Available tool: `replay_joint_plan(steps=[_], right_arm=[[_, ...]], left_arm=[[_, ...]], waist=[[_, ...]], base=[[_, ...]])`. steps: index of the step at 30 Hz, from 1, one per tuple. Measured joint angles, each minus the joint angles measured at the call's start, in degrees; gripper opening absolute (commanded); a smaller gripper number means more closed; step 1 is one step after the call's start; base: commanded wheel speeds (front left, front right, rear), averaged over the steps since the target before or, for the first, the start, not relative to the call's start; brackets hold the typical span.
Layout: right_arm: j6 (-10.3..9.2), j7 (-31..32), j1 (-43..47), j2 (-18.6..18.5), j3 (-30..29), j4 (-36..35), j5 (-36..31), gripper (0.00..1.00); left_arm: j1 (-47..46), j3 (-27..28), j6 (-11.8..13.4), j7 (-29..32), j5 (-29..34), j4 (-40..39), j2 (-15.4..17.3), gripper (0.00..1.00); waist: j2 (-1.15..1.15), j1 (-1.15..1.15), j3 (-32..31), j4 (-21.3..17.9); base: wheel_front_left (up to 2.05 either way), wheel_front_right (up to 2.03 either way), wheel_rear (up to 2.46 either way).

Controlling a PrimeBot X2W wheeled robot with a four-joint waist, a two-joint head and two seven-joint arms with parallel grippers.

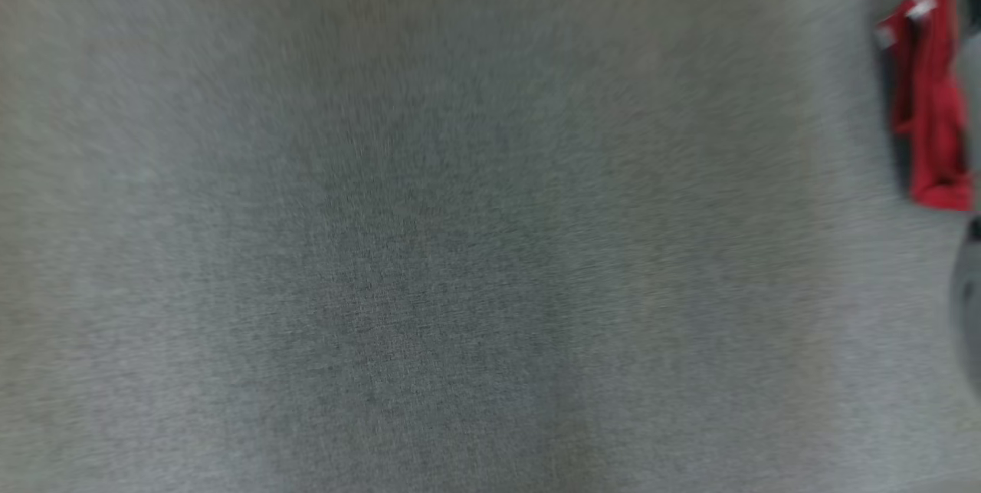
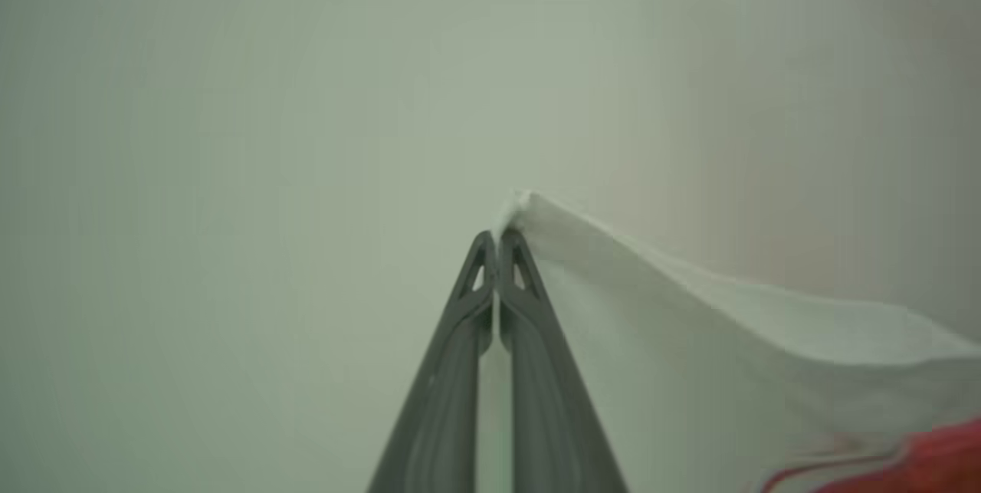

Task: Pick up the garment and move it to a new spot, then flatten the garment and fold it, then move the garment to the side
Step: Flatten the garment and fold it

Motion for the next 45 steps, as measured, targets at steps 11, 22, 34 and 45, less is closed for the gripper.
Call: replay_joint_plan(steps=[11,22,34,45], right_arm=[[0.00,-0.2,17.2,2.2,-4.8,-5.0,-2.1,0.00],[0.00,-0.2,41.4,-1.6,-5.2,-24.6,2.8,0.00],[0.00,-0.2,63.4,-5.8,-3.4,-30.5,8.6,0.00],[0.00,-0.2,80.7,-8.0,-2.3,-36.6,8.8,0.00]], left_arm=[[30.0,-0.2,-0.4,0.0,-8.9,-16.4,2.7,0.00],[58.1,9.5,-0.4,0.0,-13.9,-31.1,6.5,0.00],[86.6,9.1,-0.4,0.0,-18.1,-34.5,6.6,0.00],[98.7,8.9,-0.4,0.7,-20.8,-36.0,3.2,0.00]], waist=[[0.00,-0.01,9.1,2.9],[-0.02,-0.05,2.8,4.5],[-0.03,-0.06,-8.7,3.8],[-0.03,-0.05,-19.2,3.6]], base=[[0.00,0.00,0.00],[0.00,0.00,0.00],[0.00,0.00,0.00],[0.00,0.00,0.00]])
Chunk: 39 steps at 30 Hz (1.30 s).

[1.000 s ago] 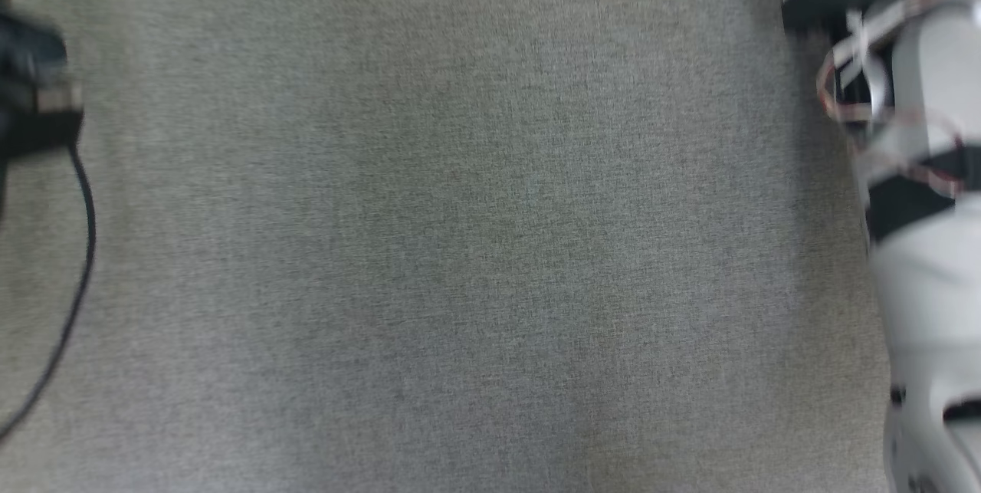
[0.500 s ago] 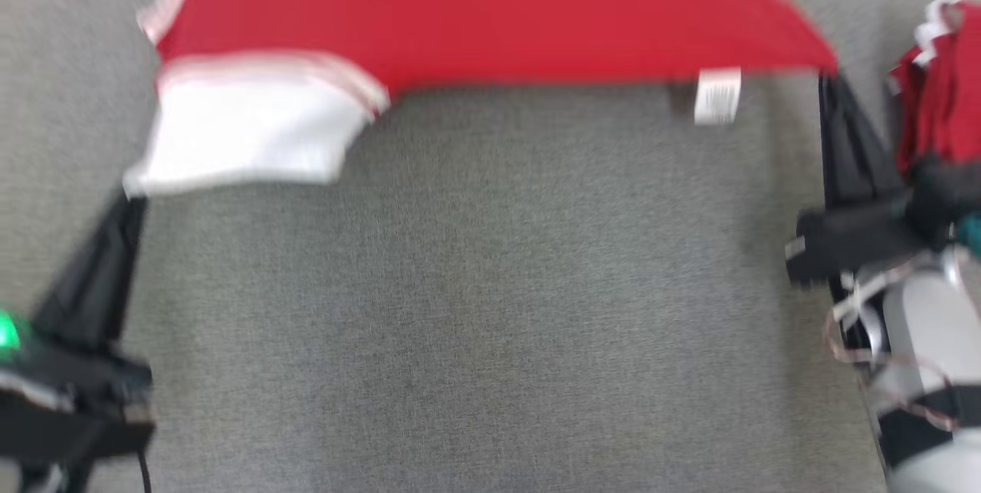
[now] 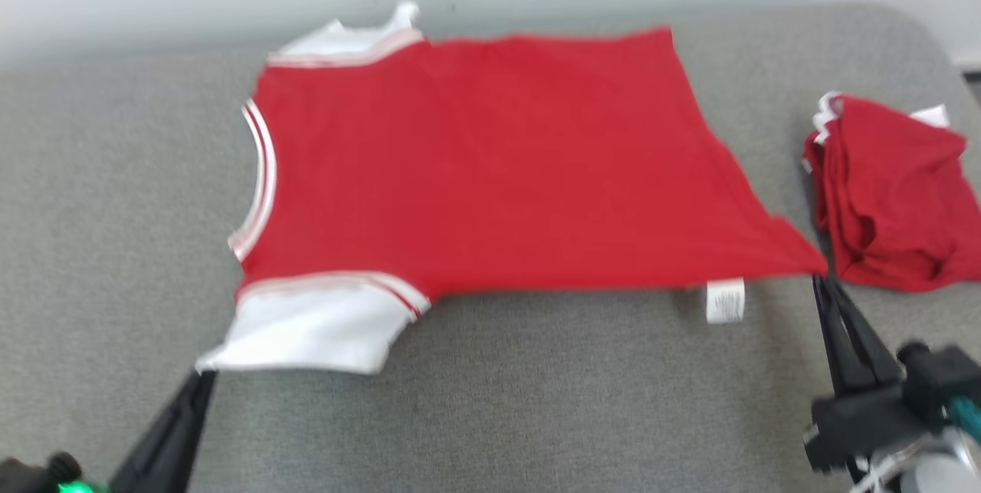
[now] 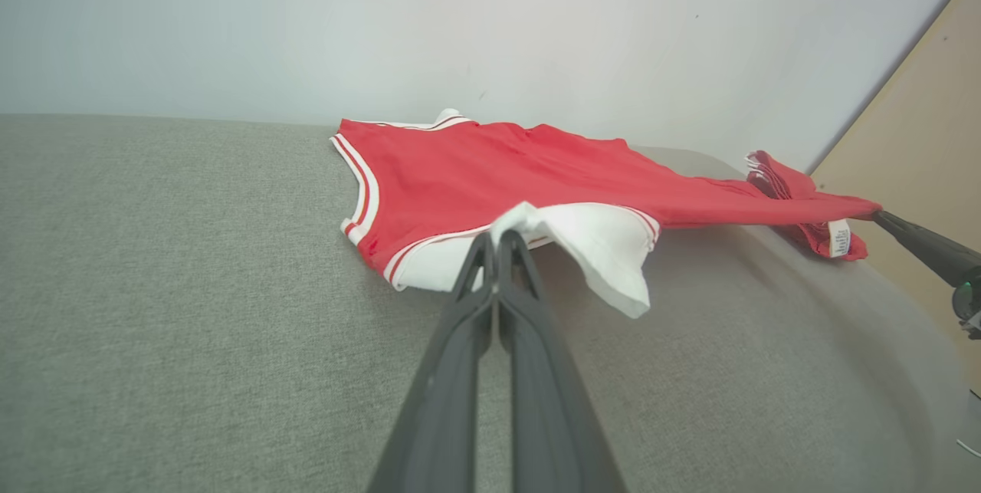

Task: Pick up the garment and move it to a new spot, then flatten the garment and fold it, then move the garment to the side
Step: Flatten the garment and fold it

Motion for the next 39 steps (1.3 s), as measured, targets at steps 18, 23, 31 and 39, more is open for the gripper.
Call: replay_joint_plan(steps=[18,23,31,39], right_arm=[[0.00,2.4,5.7,-0.4,0.3,1.3,-3.2,0.00],[0.00,2.9,0.3,0.8,1.6,5.4,-3.0,0.00],[0.00,1.8,-7.3,1.7,2.4,13.4,-0.1,0.00],[0.00,0.5,-15.2,3.7,4.0,20.7,-0.3,0.00]], left_arm=[[3.1,-3.4,3.1,8.3,-2.5,-5.1,0.8,0.00],[-3.6,-4.4,2.5,7.2,-0.8,0.4,-1.5,0.00],[-14.0,-6.0,0.9,4.9,0.3,8.9,-3.1,0.00],[-23.9,-9.0,0.4,2.6,2.6,17.0,-5.2,0.00]], waist=[[0.01,0.02,-6.2,-2.8],[0.01,0.02,-4.9,-3.3],[0.02,0.03,-2.1,-2.5],[0.02,0.03,1.1,-1.9]], base=[[0.00,0.00,0.00],[0.00,0.00,0.00],[0.00,0.00,0.00],[0.00,0.00,0.00]])
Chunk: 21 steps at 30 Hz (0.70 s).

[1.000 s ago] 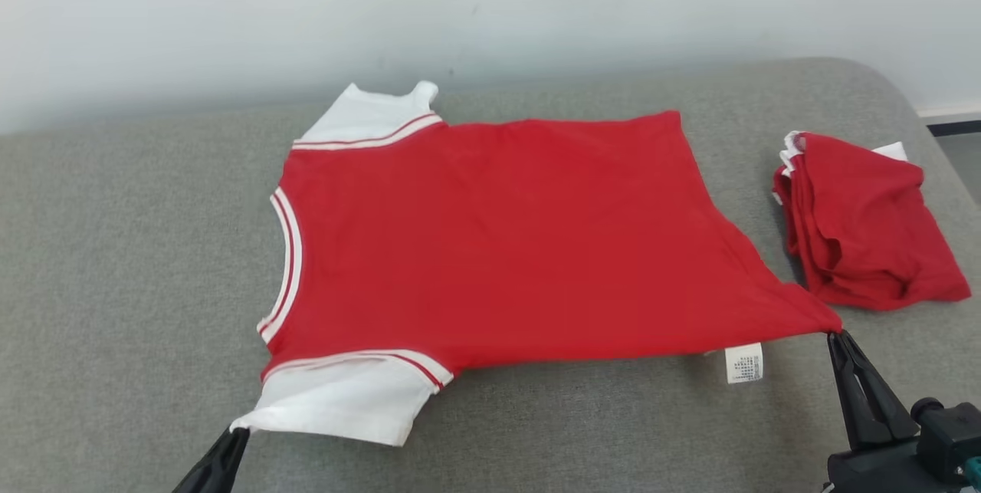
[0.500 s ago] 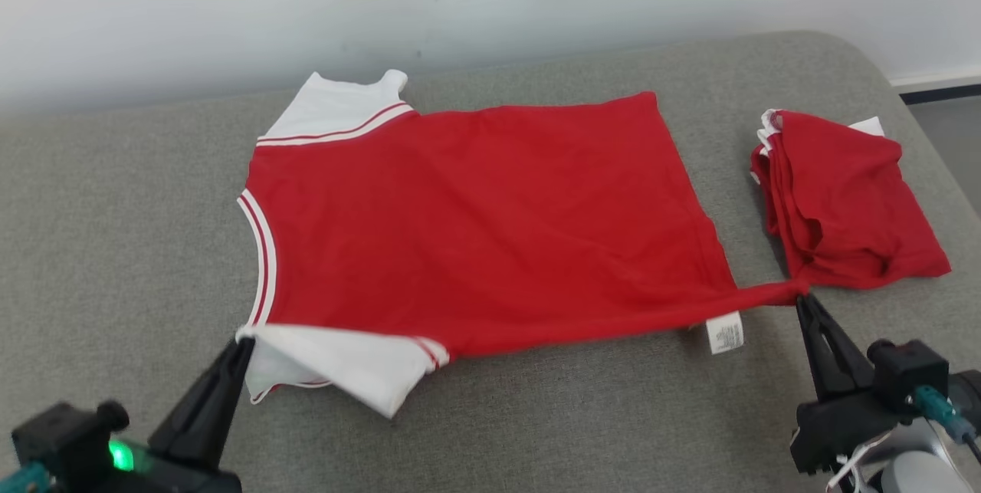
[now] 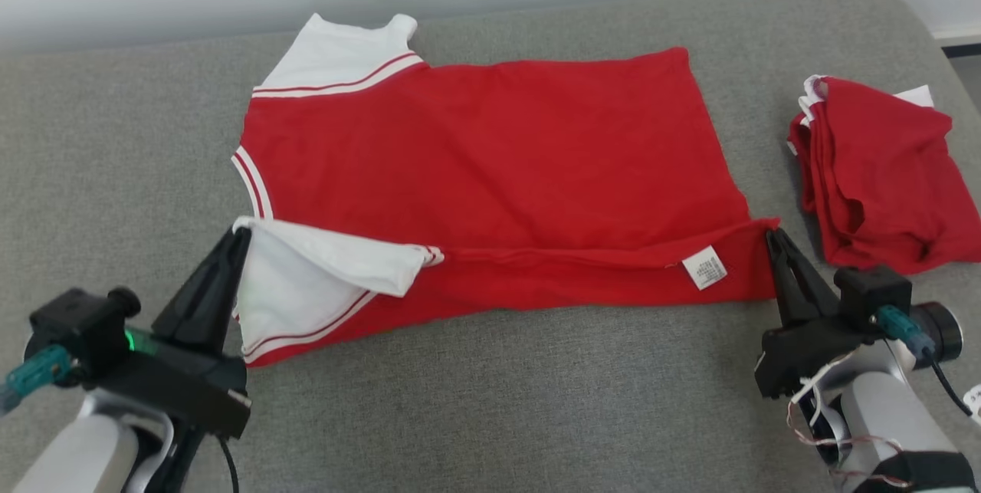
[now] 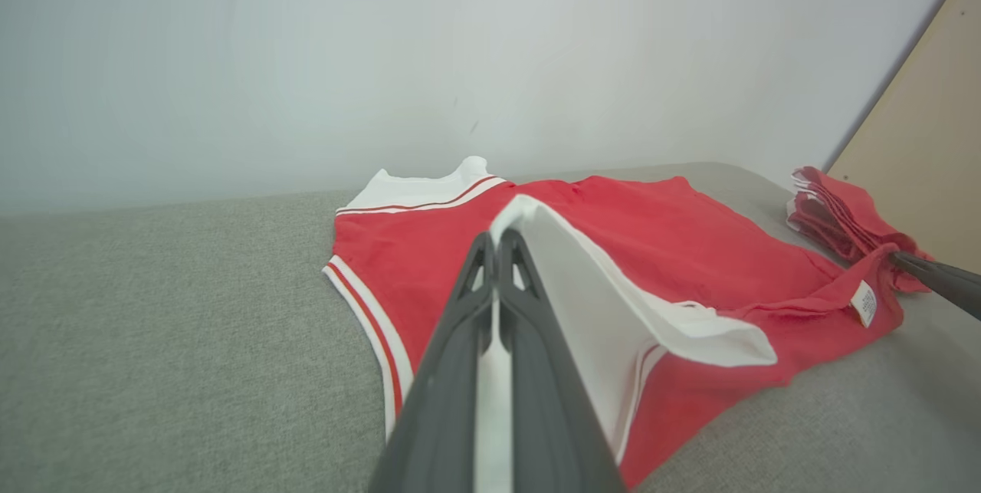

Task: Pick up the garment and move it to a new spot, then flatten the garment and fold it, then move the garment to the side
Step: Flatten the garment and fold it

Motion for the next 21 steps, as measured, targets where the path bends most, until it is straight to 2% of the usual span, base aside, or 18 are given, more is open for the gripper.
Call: replay_joint_plan(steps=[8,13,21], right_arm=[[0.00,-0.5,-4.4,0.6,-3.6,0.6,-3.1,0.00],[0.00,-0.5,-5.2,1.9,-6.2,-0.5,-5.3,0.00],[0.00,-0.5,-8.9,3.7,-7.9,1.6,-8.1,0.00]], left_arm=[[-7.0,-0.1,-0.3,-2.7,3.7,6.0,-0.8,0.00],[-9.4,-1.9,-0.3,-3.0,5.3,8.4,-0.2,0.00],[-14.5,-5.7,-0.4,-3.2,7.1,10.6,1.1,0.00]], waist=[[0.00,0.00,2.9,0.4],[0.00,0.00,4.4,0.4],[0.00,-0.01,6.9,0.3]], base=[[0.00,0.00,0.00],[0.00,0.00,0.00],[0.00,0.00,0.00]])
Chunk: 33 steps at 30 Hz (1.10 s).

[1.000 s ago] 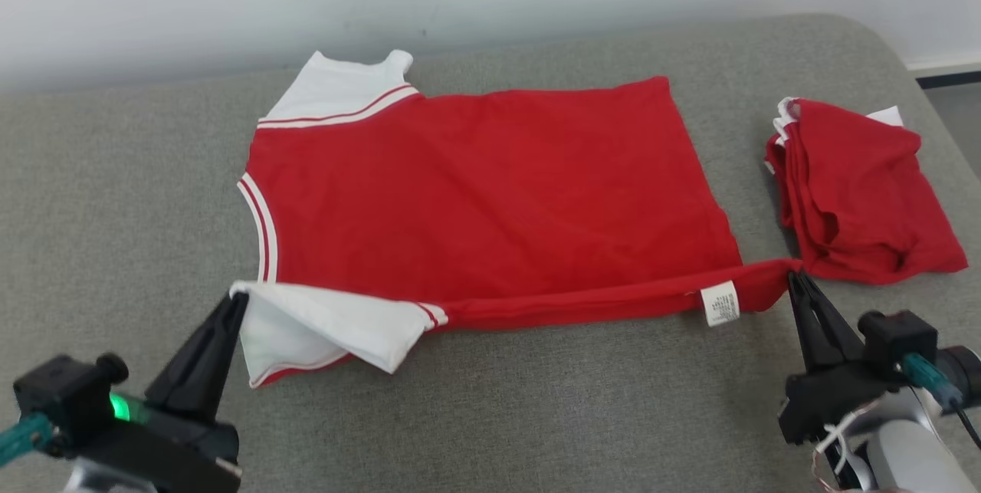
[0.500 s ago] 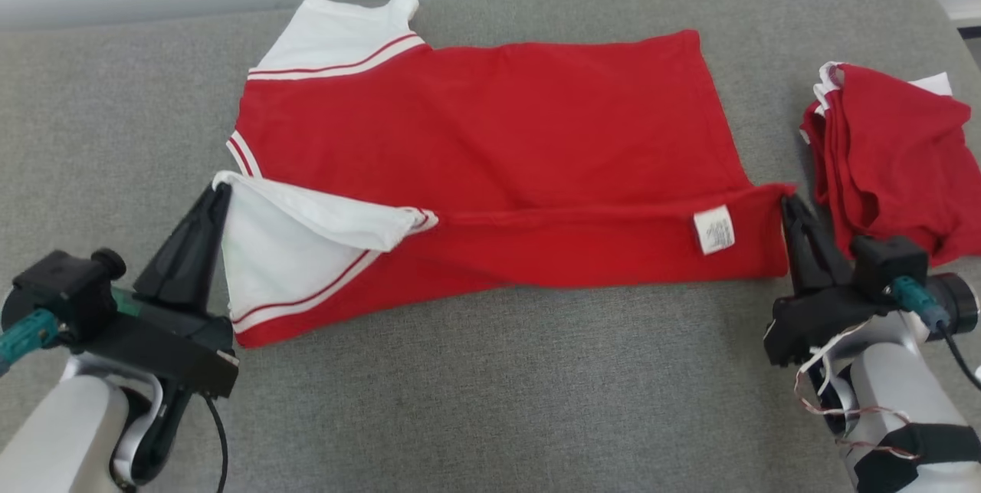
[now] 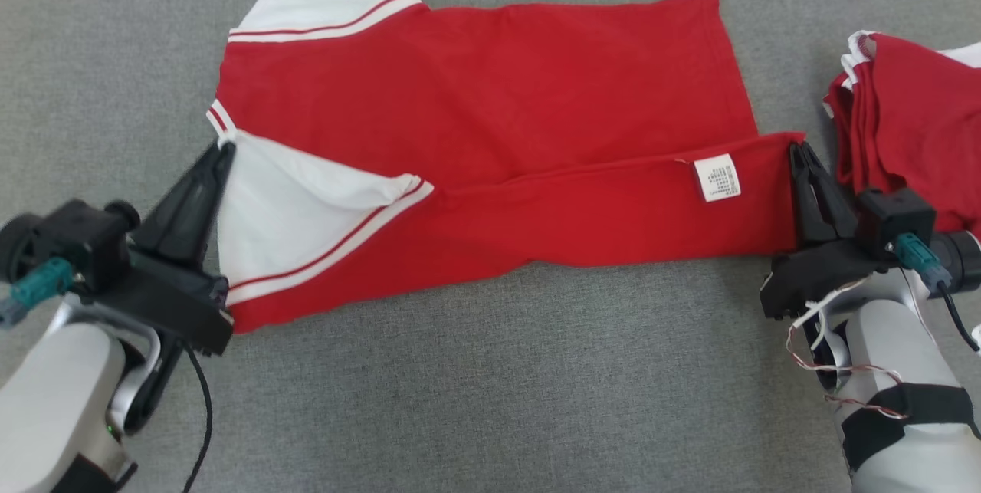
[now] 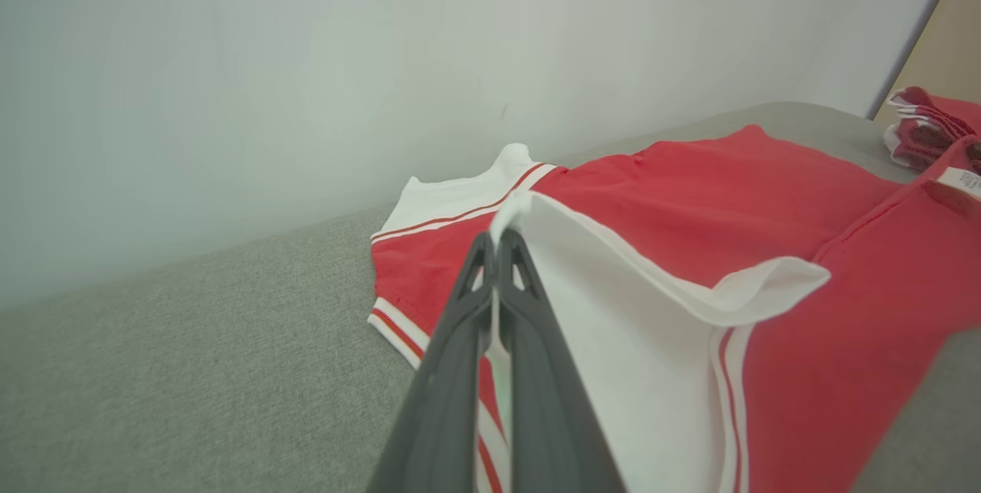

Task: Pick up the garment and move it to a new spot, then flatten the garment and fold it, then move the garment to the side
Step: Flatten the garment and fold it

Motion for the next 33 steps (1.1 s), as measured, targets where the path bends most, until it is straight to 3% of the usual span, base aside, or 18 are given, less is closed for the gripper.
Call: replay_joint_plan(steps=[11,12,13,20,27,33], right_arm=[[0.00,0.0,-2.0,1.9,-1.0,3.4,-1.9,0.02],[0.00,0.0,-2.0,2.0,-1.2,3.4,-1.9,0.27],[0.00,0.0,-2.0,2.2,-1.5,2.6,-1.9,1.00],[0.00,-0.1,3.8,3.5,-4.9,-6.6,-1.3,1.00],[0.00,-0.1,12.7,4.1,-7.0,-12.3,0.4,1.00],[0.00,-0.1,15.5,4.6,-7.5,-13.7,1.2,1.00]], left_arm=[[-2.8,-1.9,0.0,-0.1,1.3,4.9,-1.2,0.01],[-2.9,-2.0,0.0,-0.2,1.2,5.4,-1.3,0.19],[-2.9,-1.9,0.0,-0.1,0.9,5.9,-1.4,1.00],[4.3,6.0,0.3,-0.2,-2.9,3.4,-2.4,1.00],[16.6,6.5,3.3,4.7,-9.5,-1.7,-3.3,1.00],[20.9,6.3,5.6,8.8,-11.6,-5.7,-3.2,1.00]], waist=[[0.00,-0.01,1.4,0.1],[0.00,-0.01,1.3,0.1],[0.00,-0.01,1.1,0.1],[0.00,-0.01,-0.5,-0.3],[-0.01,-0.01,-2.9,0.0],[-0.01,-0.01,-4.1,0.3]], base=[[0.00,0.00,0.00],[0.00,0.00,0.00],[0.00,0.00,0.00],[0.00,0.00,0.00],[0.00,0.00,0.00],[0.00,0.00,0.00]])
